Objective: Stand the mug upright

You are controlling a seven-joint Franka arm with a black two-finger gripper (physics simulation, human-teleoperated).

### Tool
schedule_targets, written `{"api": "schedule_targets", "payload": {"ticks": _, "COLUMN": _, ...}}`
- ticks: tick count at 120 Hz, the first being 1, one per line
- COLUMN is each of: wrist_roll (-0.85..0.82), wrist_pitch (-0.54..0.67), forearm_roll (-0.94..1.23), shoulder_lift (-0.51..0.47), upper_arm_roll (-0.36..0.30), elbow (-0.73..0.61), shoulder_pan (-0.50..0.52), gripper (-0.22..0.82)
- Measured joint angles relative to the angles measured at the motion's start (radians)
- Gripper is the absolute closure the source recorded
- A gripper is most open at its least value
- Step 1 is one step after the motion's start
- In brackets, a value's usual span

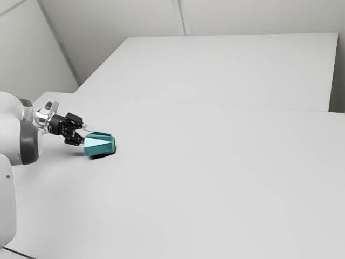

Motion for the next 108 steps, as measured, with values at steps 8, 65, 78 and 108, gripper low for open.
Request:
{"api": "schedule_targets", "payload": {"ticks": 8, "wrist_roll": 0.002, "wrist_pitch": 0.002, "forearm_roll": 0.0, "shoulder_lift": 0.002, "upper_arm_roll": 0.0, "elbow": 0.0, "shoulder_pan": 0.0, "gripper": 0.48}}
{"api": "schedule_targets", "payload": {"ticks": 65, "wrist_roll": 0.003, "wrist_pitch": 0.009, "forearm_roll": 0.003, "shoulder_lift": 0.02, "upper_arm_roll": 0.0, "elbow": 0.002, "shoulder_pan": -0.002, "gripper": 0.76}}
{"api": "schedule_targets", "payload": {"ticks": 78, "wrist_roll": 0.0, "wrist_pitch": 0.011, "forearm_roll": 0.004, "shoulder_lift": 0.016, "upper_arm_roll": 0.0, "elbow": 0.003, "shoulder_pan": -0.004, "gripper": 0.77}}
{"api": "schedule_targets", "payload": {"ticks": 108, "wrist_roll": -0.011, "wrist_pitch": 0.012, "forearm_roll": 0.004, "shoulder_lift": -0.02, "upper_arm_roll": 0.0, "elbow": 0.014, "shoulder_pan": -0.013, "gripper": 0.78}}
